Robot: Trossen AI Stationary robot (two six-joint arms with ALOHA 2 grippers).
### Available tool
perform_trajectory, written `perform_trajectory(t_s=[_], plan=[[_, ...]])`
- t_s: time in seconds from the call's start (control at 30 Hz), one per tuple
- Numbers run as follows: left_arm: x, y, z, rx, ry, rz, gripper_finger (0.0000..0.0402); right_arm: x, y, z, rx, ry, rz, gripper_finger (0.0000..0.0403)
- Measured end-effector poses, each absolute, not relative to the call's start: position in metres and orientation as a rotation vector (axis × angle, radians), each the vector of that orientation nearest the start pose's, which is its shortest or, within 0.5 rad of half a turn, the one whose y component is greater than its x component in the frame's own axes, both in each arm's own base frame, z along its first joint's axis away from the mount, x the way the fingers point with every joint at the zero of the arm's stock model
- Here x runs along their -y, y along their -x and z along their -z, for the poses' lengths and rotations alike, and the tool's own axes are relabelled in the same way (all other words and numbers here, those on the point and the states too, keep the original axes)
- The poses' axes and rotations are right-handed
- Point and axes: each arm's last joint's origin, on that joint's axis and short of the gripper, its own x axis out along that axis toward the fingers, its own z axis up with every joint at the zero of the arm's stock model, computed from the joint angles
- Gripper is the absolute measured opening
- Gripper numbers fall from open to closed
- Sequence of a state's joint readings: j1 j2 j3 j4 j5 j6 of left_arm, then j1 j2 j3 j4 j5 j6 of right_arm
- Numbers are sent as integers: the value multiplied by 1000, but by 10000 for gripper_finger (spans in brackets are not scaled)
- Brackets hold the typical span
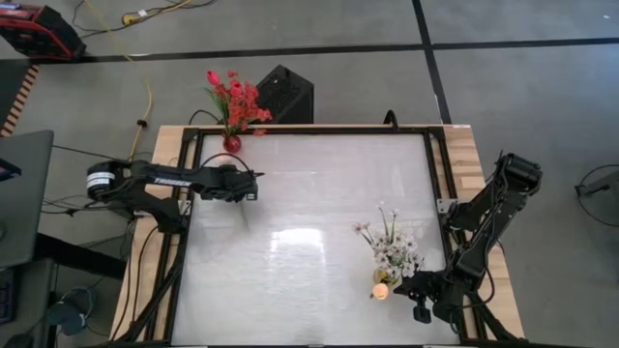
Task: Sort flowers into vase by color
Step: Put the white flower into the transparent yellow vase
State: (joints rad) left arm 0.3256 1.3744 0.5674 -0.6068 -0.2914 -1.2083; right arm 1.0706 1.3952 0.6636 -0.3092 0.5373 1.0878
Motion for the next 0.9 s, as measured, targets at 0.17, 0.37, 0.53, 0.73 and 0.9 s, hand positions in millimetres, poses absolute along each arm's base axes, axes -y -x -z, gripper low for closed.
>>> perform_trajectory(t_s=[0.17, 0.37, 0.53, 0.73, 0.9], plan=[[-68, -179, -145, -925, 1021, -1223, 2, -206, -129, -164, -866, -265, -42, 27], [-61, -176, -166, -875, 1057, -1039, 0, -206, -129, -164, -867, -265, -43, 27], [-50, -174, -180, -886, 1105, -833, 0, -206, -129, -164, -867, -265, -43, 27], [-31, -188, -196, -797, 1062, -542, 0, -206, -129, -164, -868, -256, -47, 27], [-16, -217, -217, -530, 944, -274, 0, -206, -130, -164, -867, -242, -52, 27]])
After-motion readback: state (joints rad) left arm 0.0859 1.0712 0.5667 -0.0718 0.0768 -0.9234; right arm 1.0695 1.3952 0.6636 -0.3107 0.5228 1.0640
